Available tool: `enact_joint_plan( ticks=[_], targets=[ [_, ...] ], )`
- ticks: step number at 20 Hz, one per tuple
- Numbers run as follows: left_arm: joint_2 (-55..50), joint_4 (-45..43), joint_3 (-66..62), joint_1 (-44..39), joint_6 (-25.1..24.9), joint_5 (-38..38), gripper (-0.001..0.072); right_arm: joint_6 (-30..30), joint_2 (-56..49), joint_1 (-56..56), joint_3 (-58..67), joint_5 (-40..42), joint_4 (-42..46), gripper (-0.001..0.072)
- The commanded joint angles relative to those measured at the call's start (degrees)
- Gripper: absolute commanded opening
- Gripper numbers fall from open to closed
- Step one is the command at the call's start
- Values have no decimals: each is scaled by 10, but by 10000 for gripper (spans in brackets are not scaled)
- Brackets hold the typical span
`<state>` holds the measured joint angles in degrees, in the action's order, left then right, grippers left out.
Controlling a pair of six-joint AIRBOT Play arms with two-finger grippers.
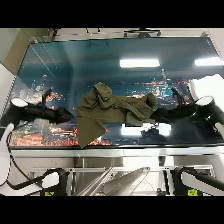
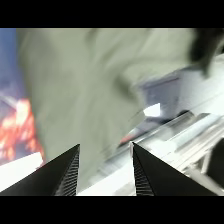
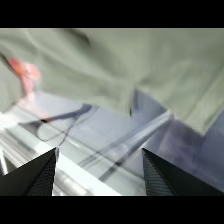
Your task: Fold the shirts.
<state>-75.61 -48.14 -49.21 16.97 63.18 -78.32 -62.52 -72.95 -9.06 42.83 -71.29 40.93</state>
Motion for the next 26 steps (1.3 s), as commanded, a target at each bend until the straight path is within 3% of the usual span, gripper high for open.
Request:
enact_joint_plan(
  ticks=[1, 6, 11, 16, 17, 18, 19, 20, 24, 26],
  targets=[
    [28, -44, 91, 2, -4, 67, 342, 4, 14, 38, -72, 94, -2, 571],
    [-15, -43, 111, -32, -6, 127, 346, -5, -4, 84, -74, 191, -21, 571],
    [-62, -43, 107, -81, -8, 160, 347, 35, -52, 107, -74, 195, -101, 571],
    [-70, -42, 34, -113, -7, 135, 344, 76, -103, 148, -73, 196, -188, 564],
    [-70, -42, 19, -121, -7, 129, 274, 95, -105, 149, -73, 194, -217, 407],
    [-70, -42, 7, -129, -7, 124, 157, 117, -104, 149, -73, 187, -248, 195],
    [-70, -42, -4, -137, -7, 120, 65, 129, -104, 149, -68, 179, -269, 127],
    [-70, -42, -15, -144, -4, 115, 25, 131, -104, 149, -60, 167, -271, 21],
    [-66, -35, -72, -155, 8, 61, 28, 123, -70, 145, -22, 100, -271, 16],
    [-37, 11, -104, -150, 7, 19, 28, 109, -22, 135, 4, 45, -272, 16]
  ],
)
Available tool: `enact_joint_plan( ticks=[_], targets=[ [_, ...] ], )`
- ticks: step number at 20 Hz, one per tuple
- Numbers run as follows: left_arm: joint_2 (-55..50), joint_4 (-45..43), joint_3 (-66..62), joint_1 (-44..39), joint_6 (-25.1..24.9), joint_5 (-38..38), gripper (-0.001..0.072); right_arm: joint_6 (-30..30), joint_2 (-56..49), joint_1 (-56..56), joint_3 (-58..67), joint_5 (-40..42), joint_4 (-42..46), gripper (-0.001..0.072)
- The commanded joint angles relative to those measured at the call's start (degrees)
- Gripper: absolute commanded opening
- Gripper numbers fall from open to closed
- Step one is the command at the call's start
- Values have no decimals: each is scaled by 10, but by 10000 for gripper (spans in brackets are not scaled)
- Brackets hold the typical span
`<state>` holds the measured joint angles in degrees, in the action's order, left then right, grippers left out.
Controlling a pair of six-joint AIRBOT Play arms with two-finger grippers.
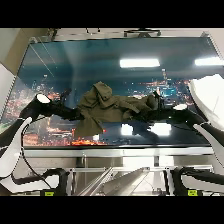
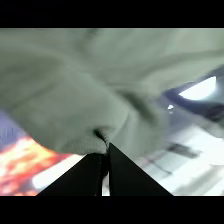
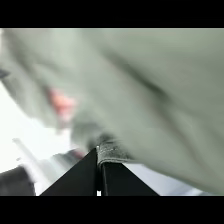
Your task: Fold the shirts.
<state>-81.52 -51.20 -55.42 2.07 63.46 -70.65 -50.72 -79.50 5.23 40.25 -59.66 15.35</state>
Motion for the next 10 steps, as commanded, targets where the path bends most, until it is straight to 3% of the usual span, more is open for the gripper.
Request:
enact_joint_plan(
  ticks=[1, 6, 10],
  targets=[
    [46, 78, -61, 4, 3, -73, 28, -17, 75, -17, 49, -98, -18, 16],
    [219, 274, -231, 76, -6, -97, 27, -76, 254, -133, 236, -187, -81, 15],
    [326, 298, -463, 207, -6, -76, 28, -129, 340, -285, 421, -188, -81, 15]
  ],
)
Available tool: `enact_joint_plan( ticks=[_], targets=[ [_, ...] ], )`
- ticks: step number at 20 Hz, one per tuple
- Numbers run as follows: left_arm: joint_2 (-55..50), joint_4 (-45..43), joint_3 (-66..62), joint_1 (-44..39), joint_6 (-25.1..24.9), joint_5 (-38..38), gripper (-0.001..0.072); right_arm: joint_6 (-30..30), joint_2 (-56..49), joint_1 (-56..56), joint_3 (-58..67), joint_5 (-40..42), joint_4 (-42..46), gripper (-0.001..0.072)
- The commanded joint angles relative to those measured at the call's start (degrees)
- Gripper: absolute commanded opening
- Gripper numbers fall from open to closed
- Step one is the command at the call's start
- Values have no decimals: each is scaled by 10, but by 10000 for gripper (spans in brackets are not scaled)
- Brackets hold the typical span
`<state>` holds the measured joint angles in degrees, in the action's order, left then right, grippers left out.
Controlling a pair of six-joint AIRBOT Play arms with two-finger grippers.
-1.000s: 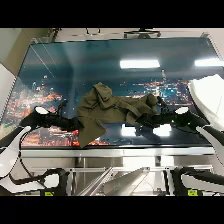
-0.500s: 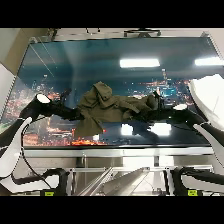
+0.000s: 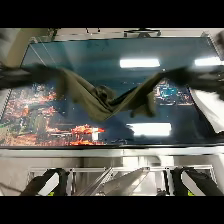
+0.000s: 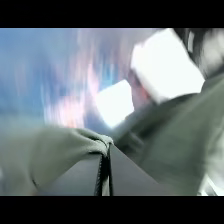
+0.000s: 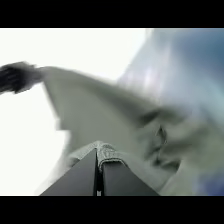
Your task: Fold the shirts.
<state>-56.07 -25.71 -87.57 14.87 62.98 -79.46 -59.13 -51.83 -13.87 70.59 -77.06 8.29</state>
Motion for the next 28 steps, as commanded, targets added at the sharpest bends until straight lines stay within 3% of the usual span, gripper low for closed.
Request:
enact_joint_plan(
  ticks=[1, 4, 6, 9, 13, 17, 20, 22, 25, 26, 27, 28],
  targets=[
    [89, 36, -192, 121, -1, 21, 28, -55, 78, -135, 158, -15, -10, 15],
    [121, -44, -307, 226, 6, 42, 28, -69, 111, -223, 239, -14, -10, 15],
    [119, -43, -319, 234, 7, 66, 28, -69, 119, -230, 254, -13, -9, 15],
    [67, -42, -319, 187, 0, 33, 28, -69, 104, -202, 238, -19, 31, 14],
    [-40, -55, -244, 39, -51, 21, 29, -66, 49, -119, 137, -2, 99, 15],
    [-185, -188, -170, -99, -75, 63, 29, -21, -58, -5, 3, 110, 183, 15],
    [-314, -259, -155, -131, -75, 141, 29, 18, -196, 38, -33, 239, 211, 15],
    [-395, -257, -178, -124, -75, 190, 29, 52, -291, 41, -29, 317, 162, 15],
    [-501, -256, -250, -111, -75, 187, 30, 135, -411, 40, 4, 357, 43, 16],
    [-524, -256, -267, -110, -74, 182, 32, 149, -436, 40, 14, 357, 19, 50],
    [-544, -256, -285, -109, -74, 169, 122, 150, -454, 39, 21, 356, 1, 268],
    [-554, -256, -298, -103, -66, 155, 299, 150, -460, 36, 24, 351, -2, 320]
  ],
)
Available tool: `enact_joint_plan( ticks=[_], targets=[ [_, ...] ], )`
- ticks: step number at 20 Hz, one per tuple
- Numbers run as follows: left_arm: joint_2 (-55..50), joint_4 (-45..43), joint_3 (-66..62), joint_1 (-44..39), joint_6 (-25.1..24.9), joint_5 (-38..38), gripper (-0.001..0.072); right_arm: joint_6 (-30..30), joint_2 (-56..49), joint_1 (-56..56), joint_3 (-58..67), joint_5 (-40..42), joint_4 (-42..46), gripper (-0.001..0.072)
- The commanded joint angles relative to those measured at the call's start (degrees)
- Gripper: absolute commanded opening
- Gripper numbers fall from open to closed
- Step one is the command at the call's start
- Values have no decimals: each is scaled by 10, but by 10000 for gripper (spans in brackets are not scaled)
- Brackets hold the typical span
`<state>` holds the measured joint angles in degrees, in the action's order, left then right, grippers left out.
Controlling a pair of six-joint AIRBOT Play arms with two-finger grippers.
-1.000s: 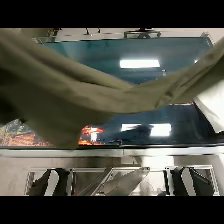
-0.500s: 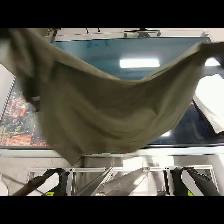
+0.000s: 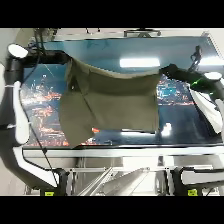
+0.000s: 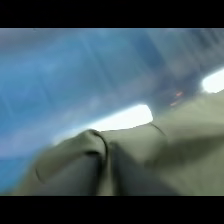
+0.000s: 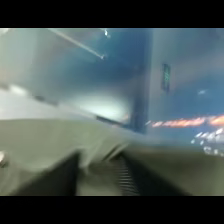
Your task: Fold the shirts.
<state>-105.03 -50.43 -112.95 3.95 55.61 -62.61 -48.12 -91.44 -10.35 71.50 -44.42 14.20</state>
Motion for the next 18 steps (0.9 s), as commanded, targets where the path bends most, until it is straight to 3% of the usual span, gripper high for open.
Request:
enact_joint_plan(
  ticks=[1, 3, 5, 6, 7, 9, 12, 17, 18],
  targets=[
    [-66, -9, -48, 13, 21, -24, 308, 41, -61, -5, 15, 18, -58, 309],
    [-47, -10, -36, 38, 34, -50, 308, 57, -45, -30, 15, -40, -53, 212],
    [-18, -10, -13, 72, 55, -104, 307, 57, -21, -62, 15, -123, -20, 197],
    [-6, -10, 0, 91, 78, -136, 305, 54, -9, -75, 15, -169, 0, 64],
    [8, -9, 23, 109, 88, -170, 273, 31, 3, -84, 14, -206, 37, 16],
    [37, -9, 89, 139, 88, -226, -1, -15, 33, -87, -5, -256, 125, 15],
    [104, -11, 252, 175, 68, -235, -1, -29, 109, -87, -106, -261, 192, 14],
    [180, -7, 473, 246, 38, -132, 28, -29, 209, -94, -291, -148, 214, 16],
    [178, -5, 490, 252, 38, -118, 278, -29, 203, -95, -303, -129, 195, 17]
  ],
)
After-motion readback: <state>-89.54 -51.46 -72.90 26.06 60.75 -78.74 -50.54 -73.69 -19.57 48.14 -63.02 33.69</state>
